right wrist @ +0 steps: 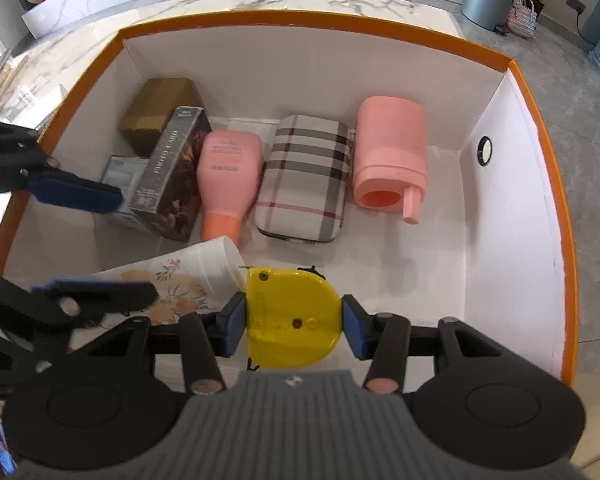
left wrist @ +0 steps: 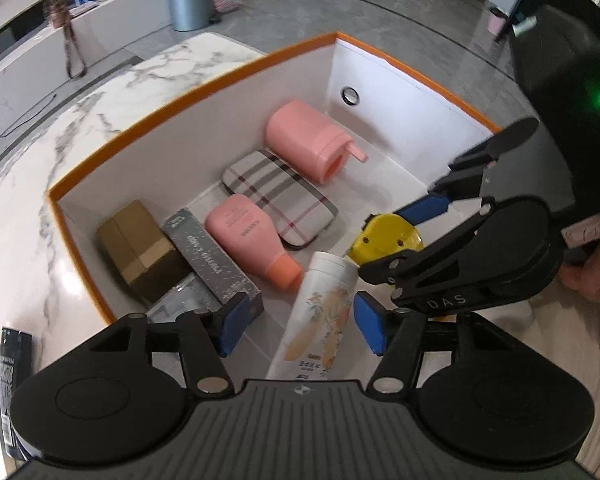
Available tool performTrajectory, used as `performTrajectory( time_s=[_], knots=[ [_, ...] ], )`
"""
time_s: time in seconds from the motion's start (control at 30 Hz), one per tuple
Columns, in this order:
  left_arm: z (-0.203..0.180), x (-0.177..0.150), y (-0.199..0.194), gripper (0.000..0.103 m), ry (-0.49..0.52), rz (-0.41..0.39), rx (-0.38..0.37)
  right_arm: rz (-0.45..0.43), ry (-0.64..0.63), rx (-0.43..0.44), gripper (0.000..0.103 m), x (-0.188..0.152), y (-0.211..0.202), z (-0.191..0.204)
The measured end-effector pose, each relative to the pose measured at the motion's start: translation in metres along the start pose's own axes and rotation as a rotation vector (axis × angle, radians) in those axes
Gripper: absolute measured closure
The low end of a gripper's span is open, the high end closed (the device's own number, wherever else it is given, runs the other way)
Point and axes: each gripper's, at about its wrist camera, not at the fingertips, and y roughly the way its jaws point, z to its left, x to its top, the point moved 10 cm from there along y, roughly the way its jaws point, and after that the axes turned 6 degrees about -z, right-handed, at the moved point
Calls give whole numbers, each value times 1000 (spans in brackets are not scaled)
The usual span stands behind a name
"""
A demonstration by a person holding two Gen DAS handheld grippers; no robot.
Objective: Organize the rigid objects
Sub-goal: 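Carry the tape measure over the orange box with right gripper while left carries the jar there, then open both grippers to drop the tape measure and jar into the orange box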
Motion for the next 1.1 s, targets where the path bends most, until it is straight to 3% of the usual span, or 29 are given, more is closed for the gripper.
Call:
performTrajectory(
  time_s=[0.23,0.67,0.77,0.97,1.1],
  knots=[
    [11,0,-6,31,-42,-21,35,9,-46,-90,52,0,3,-10],
    [19,-4,-7,31,-86,-19,58,36,-1,-59,52,-1,7,-10],
    [19,-4,-8,31,-90,-23,60,21,-13,-76,45,1,3,-8],
    [19,-1,-15,31,-100,-53,59,-38,-22,-81,45,8,-16,-4],
    [19,4,-28,31,-115,-92,58,-128,-39,-82,43,21,-35,4]
  ],
)
